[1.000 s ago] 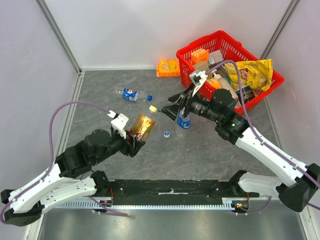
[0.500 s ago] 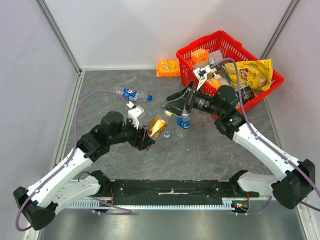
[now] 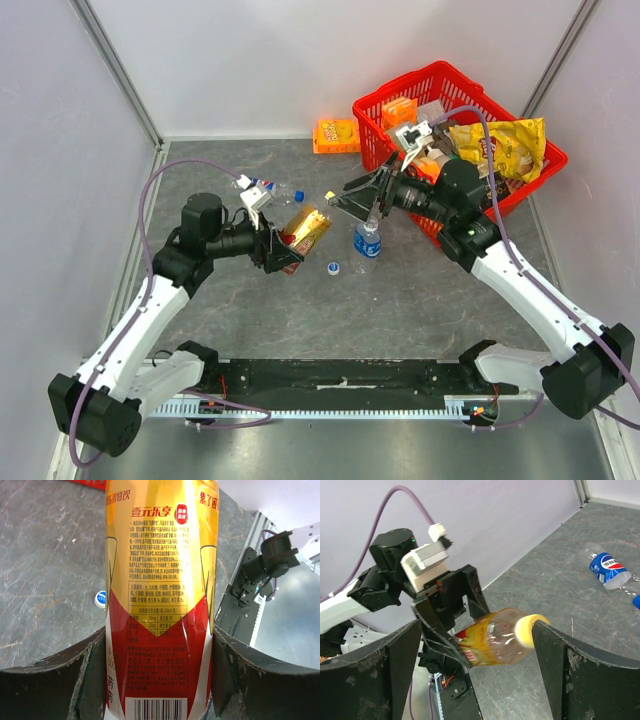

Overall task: Unscrew the bottle caps
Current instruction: Unscrew the bottle cap from the plastic bottle.

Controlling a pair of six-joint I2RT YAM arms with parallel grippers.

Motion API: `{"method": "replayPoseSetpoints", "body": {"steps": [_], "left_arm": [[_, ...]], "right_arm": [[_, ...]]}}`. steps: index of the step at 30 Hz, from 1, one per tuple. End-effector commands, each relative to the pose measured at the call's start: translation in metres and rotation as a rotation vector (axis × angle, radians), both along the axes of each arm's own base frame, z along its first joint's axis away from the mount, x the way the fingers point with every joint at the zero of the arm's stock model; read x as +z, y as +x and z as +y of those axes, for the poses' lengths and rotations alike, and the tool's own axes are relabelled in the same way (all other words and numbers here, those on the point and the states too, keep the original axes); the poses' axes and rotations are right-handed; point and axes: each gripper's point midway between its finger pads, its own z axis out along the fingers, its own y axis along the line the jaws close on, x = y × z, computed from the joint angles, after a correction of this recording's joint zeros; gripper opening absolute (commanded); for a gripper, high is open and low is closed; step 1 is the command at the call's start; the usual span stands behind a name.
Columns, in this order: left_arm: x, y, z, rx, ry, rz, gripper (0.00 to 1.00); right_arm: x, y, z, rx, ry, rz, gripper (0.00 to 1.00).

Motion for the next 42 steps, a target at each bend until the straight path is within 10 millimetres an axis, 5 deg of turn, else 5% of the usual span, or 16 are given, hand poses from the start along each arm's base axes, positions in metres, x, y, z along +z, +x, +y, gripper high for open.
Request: {"method": "replayPoseSetpoints", "body": {"steps": [1,11,25,42], "left_arm": [[0.038,-0.014,-0.002,-0.107,-0.054,-0.208,0.60],[0.036,-0.018,0.005,-0.081,-0.033,-0.268,0.59],[0.032,-0.018,0.003,-0.096,-0.033,-0.250,0.59],[0.032,-0.019,0.003,-0.101,-0.036,-0.249,0.60]], "right_arm": [[0.014,0.010,0.000,-0.033,0.011,0.009,0.96],[0.005,0.018,0.005,-0.034,0.023,0.076,0.73],[-0.005,0.011,0.011,0.021,0.059,0.133,0.56],[-0.022,0.013,0.016,0.041,0.067,0.195,0.55]]}}
